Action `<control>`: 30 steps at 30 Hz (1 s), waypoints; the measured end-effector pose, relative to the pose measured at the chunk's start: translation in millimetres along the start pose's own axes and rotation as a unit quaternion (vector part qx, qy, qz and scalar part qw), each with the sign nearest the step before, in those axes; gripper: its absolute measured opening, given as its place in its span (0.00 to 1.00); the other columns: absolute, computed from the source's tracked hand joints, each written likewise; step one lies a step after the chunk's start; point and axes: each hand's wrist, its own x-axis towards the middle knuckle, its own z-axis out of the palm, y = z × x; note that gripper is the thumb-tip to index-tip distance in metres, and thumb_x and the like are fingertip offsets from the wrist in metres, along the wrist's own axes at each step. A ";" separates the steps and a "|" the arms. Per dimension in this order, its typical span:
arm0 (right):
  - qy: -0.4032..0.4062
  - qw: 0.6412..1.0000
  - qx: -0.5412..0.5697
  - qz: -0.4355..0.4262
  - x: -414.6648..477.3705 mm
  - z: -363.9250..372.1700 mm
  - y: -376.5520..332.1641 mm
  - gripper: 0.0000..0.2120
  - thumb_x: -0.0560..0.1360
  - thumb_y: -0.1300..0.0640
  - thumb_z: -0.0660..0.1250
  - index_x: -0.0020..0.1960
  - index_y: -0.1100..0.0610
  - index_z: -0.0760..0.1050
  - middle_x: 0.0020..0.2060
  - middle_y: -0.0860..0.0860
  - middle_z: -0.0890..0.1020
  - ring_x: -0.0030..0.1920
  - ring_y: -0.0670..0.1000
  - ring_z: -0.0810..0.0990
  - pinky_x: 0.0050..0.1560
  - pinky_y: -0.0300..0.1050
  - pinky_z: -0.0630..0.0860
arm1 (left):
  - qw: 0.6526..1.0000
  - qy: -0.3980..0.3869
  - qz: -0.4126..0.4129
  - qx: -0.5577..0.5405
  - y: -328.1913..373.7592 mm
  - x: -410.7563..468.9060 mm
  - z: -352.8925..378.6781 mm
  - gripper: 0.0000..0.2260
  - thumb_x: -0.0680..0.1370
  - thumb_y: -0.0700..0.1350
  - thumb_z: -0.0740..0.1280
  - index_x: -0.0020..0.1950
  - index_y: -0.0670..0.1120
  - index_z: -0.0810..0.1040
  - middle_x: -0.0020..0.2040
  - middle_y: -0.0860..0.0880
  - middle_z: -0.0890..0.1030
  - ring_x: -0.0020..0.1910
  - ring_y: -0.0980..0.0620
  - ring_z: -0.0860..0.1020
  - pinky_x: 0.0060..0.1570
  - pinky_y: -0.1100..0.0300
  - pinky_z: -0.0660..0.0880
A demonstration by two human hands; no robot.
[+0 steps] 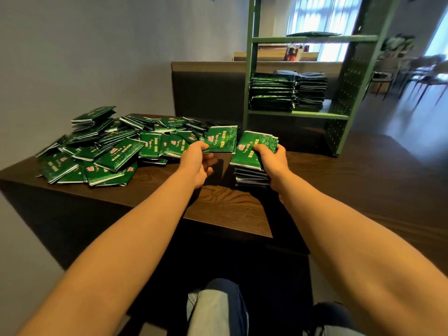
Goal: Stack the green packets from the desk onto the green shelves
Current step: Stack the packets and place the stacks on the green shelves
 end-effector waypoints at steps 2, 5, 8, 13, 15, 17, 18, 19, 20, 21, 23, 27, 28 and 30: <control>-0.019 1.000 -0.001 -0.001 -4.7 -8.4 0.7 0.31 0.79 0.49 0.72 0.76 0.54 0.62 0.56 0.52 0.79 0.57 0.55 0.82 0.64 0.57 0.78 | 1.000 -0.018 0.000 0.024 -3.8 -4.7 15.9 0.02 0.80 0.45 0.63 0.50 0.48 0.74 0.35 0.49 0.76 0.34 0.53 0.76 0.32 0.59 0.64; -0.035 0.999 0.000 -0.005 -7.4 -12.7 6.1 0.30 0.79 0.43 0.71 0.75 0.52 0.65 0.64 0.54 0.79 0.62 0.56 0.81 0.67 0.59 0.77 | 0.992 -0.036 0.046 0.110 -10.1 -7.7 31.2 0.02 0.79 0.46 0.66 0.48 0.49 0.77 0.40 0.48 0.79 0.36 0.52 0.76 0.31 0.61 0.67; -0.053 0.998 0.013 -0.015 -4.7 -13.2 9.3 0.25 0.80 0.38 0.67 0.70 0.51 0.70 0.65 0.54 0.81 0.62 0.55 0.82 0.66 0.59 0.77 | 0.962 -0.037 0.143 0.228 -19.1 -3.9 38.4 0.02 0.77 0.44 0.69 0.46 0.47 0.79 0.39 0.49 0.78 0.37 0.51 0.74 0.32 0.61 0.69; -0.066 0.997 0.019 -0.023 -9.6 -13.5 5.3 0.40 0.69 0.28 0.71 0.73 0.51 0.71 0.61 0.51 0.83 0.60 0.52 0.84 0.67 0.58 0.78 | 0.940 -0.074 0.186 0.277 -26.2 -1.0 39.5 0.06 0.76 0.46 0.72 0.48 0.48 0.77 0.45 0.50 0.80 0.39 0.54 0.77 0.34 0.58 0.72; -0.070 0.997 0.019 -0.020 -9.6 -16.4 6.5 0.36 0.74 0.39 0.74 0.75 0.53 0.67 0.62 0.53 0.82 0.60 0.54 0.83 0.67 0.60 0.78 | 0.944 -0.099 0.164 0.267 -28.1 -1.4 37.5 0.13 0.73 0.49 0.74 0.53 0.48 0.76 0.52 0.48 0.81 0.48 0.49 0.81 0.45 0.48 0.80; -0.079 0.996 0.028 0.000 -8.8 -19.5 8.0 0.35 0.75 0.49 0.75 0.77 0.52 0.63 0.62 0.55 0.80 0.58 0.57 0.84 0.64 0.62 0.79 | 0.957 -0.137 0.108 0.234 -28.8 -1.3 36.6 0.19 0.73 0.48 0.73 0.62 0.48 0.74 0.57 0.47 0.81 0.55 0.47 0.81 0.55 0.44 0.79; -0.080 0.996 0.027 0.005 -7.5 -20.3 8.8 0.36 0.76 0.52 0.75 0.78 0.52 0.61 0.63 0.56 0.80 0.58 0.58 0.84 0.64 0.63 0.79 | 0.957 -0.159 0.081 0.227 -27.9 -3.0 36.9 0.19 0.75 0.46 0.71 0.65 0.48 0.73 0.57 0.46 0.81 0.54 0.48 0.81 0.55 0.47 0.79; -0.078 0.997 0.028 0.006 -7.4 -21.2 9.5 0.36 0.76 0.53 0.74 0.78 0.53 0.60 0.63 0.57 0.79 0.58 0.58 0.84 0.64 0.62 0.80 | 0.955 -0.178 0.059 0.229 -26.8 -2.8 37.3 0.18 0.77 0.44 0.69 0.66 0.47 0.73 0.57 0.47 0.81 0.52 0.49 0.80 0.51 0.51 0.78; -0.074 0.997 0.032 0.005 -6.6 -21.7 10.6 0.36 0.76 0.54 0.74 0.78 0.54 0.60 0.63 0.57 0.79 0.59 0.58 0.84 0.64 0.61 0.80 | 0.952 -0.195 0.041 0.233 -24.3 -4.4 38.1 0.16 0.77 0.43 0.67 0.65 0.46 0.74 0.55 0.46 0.81 0.50 0.50 0.80 0.48 0.54 0.77; -0.070 0.997 0.035 0.007 -6.5 -21.7 11.7 0.36 0.76 0.55 0.75 0.78 0.55 0.61 0.63 0.57 0.79 0.58 0.57 0.84 0.63 0.59 0.80 | 0.950 -0.210 0.022 0.228 -22.5 -6.4 38.8 0.16 0.76 0.44 0.66 0.64 0.45 0.75 0.54 0.46 0.81 0.50 0.49 0.79 0.49 0.55 0.76; -0.069 0.997 0.043 0.006 -7.4 -22.1 12.6 0.36 0.75 0.56 0.75 0.78 0.55 0.61 0.62 0.58 0.80 0.57 0.57 0.85 0.59 0.57 0.82 | 0.950 -0.222 -0.008 0.221 -18.8 -7.9 40.1 0.20 0.70 0.47 0.67 0.61 0.44 0.77 0.54 0.44 0.79 0.52 0.46 0.77 0.54 0.52 0.74; -0.074 0.996 0.050 -0.001 -10.5 -23.5 15.3 0.35 0.76 0.57 0.74 0.78 0.54 0.61 0.63 0.58 0.80 0.56 0.57 0.85 0.54 0.54 0.83 | 0.954 -0.217 -0.033 0.204 -9.7 -10.3 45.8 0.10 0.71 0.48 0.66 0.49 0.45 0.78 0.48 0.44 0.79 0.48 0.46 0.78 0.52 0.52 0.74; -0.074 0.996 0.044 -0.010 -11.6 -23.6 15.5 0.35 0.76 0.58 0.74 0.78 0.55 0.61 0.63 0.59 0.80 0.56 0.57 0.84 0.53 0.53 0.82 | 0.957 -0.222 -0.048 0.182 -8.2 -11.6 48.1 0.08 0.73 0.46 0.64 0.46 0.44 0.79 0.44 0.44 0.81 0.44 0.46 0.79 0.53 0.52 0.75; -0.077 0.996 0.036 -0.021 -13.4 -24.5 13.8 0.36 0.75 0.59 0.75 0.78 0.55 0.61 0.63 0.58 0.79 0.57 0.56 0.84 0.53 0.52 0.82 | 0.957 -0.235 -0.059 0.158 -5.6 -12.5 51.9 0.08 0.75 0.43 0.61 0.43 0.43 0.79 0.39 0.45 0.81 0.39 0.46 0.81 0.53 0.52 0.77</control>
